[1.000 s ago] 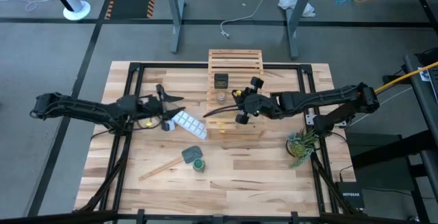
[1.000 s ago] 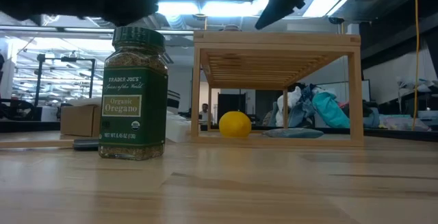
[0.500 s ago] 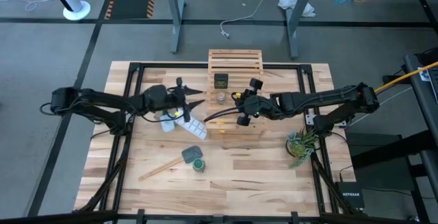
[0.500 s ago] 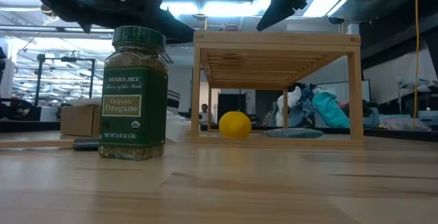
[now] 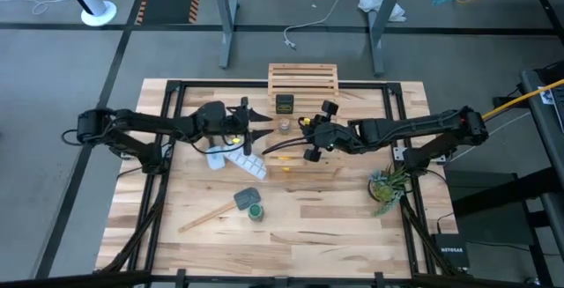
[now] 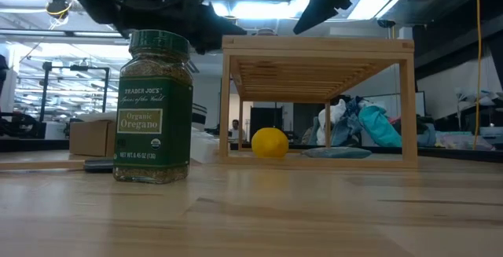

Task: Shelf spices
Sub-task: Remove the brown seasoning bottle from the shelf

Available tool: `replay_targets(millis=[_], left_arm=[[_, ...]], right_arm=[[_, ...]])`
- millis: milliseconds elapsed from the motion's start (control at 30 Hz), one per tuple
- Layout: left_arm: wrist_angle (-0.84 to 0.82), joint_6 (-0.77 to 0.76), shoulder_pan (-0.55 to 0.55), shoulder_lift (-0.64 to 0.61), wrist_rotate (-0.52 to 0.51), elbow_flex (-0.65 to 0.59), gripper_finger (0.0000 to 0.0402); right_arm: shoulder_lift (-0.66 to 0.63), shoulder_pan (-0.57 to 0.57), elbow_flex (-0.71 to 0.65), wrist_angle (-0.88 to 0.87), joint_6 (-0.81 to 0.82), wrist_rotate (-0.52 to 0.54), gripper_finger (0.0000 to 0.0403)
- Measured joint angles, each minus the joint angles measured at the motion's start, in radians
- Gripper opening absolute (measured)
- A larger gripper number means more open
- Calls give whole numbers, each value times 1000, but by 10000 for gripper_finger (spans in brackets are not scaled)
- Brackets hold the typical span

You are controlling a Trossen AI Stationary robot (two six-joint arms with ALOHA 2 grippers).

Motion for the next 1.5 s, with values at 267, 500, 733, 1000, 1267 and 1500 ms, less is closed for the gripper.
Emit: replay_targets(millis=[267, 500, 733, 1000, 1267, 1500], left_arm=[[-18, 39, 0, 80, 2, 72, 170], [-18, 41, 0, 83, 22, 79, 170], [-25, 35, 0, 83, 34, 79, 170], [-31, 38, 1, 80, 27, 80, 170], [-49, 39, 1, 80, 31, 80, 170], [-128, 35, 0, 79, 30, 80, 170]], right_arm=[[19, 0, 0, 9, 3, -62, 104], [63, -1, 0, 42, 2, -70, 104], [130, -24, 0, 79, -9, -89, 104], [173, -74, 0, 173, -9, -195, 104], [173, -84, 0, 183, -12, -220, 104], [173, -84, 0, 182, -12, -223, 104]])
